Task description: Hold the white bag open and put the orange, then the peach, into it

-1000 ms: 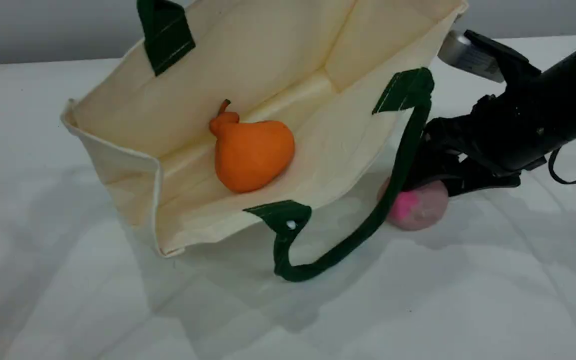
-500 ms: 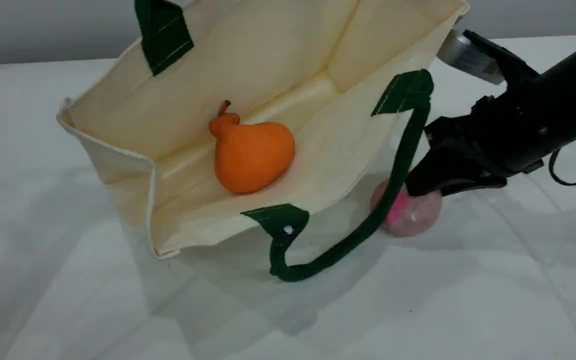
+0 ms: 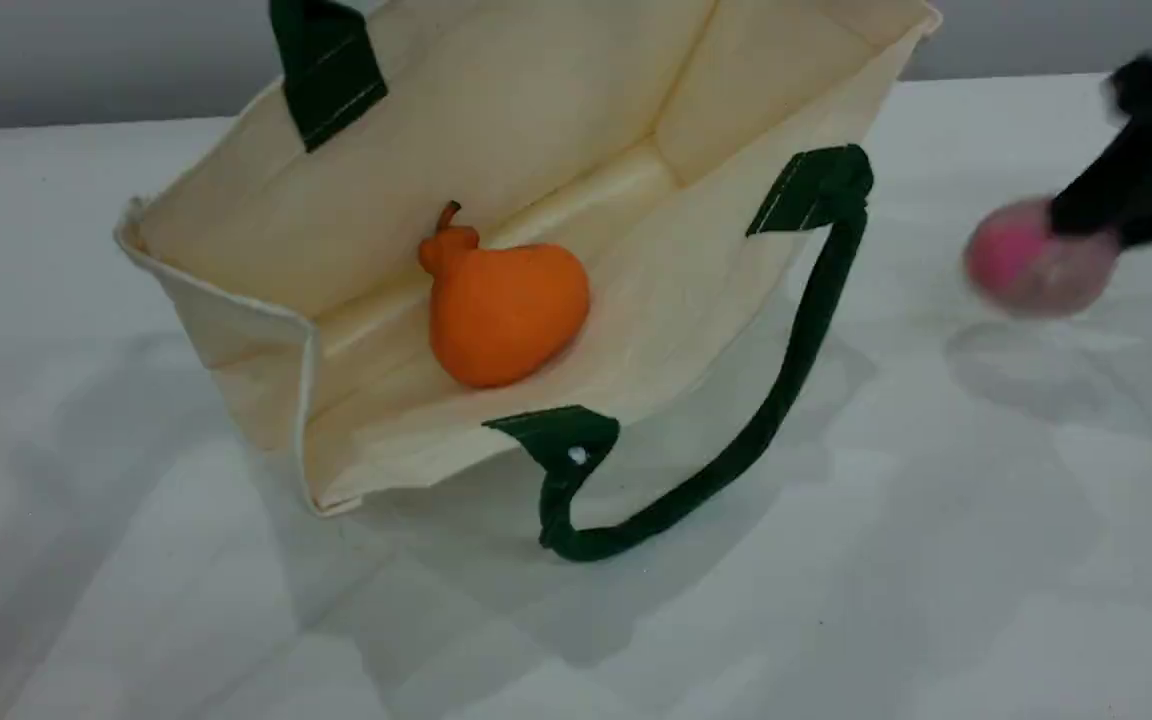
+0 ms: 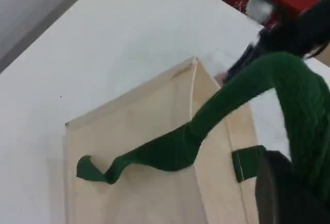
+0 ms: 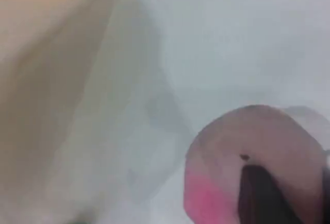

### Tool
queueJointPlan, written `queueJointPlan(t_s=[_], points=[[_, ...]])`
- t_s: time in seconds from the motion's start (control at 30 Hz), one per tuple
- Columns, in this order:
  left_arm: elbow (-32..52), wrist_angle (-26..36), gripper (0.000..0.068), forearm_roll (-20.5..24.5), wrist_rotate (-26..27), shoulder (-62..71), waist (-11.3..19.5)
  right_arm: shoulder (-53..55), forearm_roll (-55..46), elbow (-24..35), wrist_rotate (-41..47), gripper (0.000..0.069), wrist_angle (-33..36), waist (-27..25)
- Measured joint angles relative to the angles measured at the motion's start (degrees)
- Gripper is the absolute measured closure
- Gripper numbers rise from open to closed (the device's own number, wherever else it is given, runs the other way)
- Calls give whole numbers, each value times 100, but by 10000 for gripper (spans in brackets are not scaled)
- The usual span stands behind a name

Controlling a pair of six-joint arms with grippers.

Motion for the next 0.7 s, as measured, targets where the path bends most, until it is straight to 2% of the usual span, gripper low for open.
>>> queueJointPlan(t_s=[0.17,0.4,0.53,0.7], points=[[0,0,622,0,0,0,0,-813,-143,0,322,538,432,-481],[0,0,622,17,0,0,0,-1933,-161,0,624,538,1220,-460],[0,0,622,17,0,0,0,-2268,-134,0,686,538,1593,-234],[0,0,622,0,-17,0,0,-2271,-57,0,706,538,1549,429]])
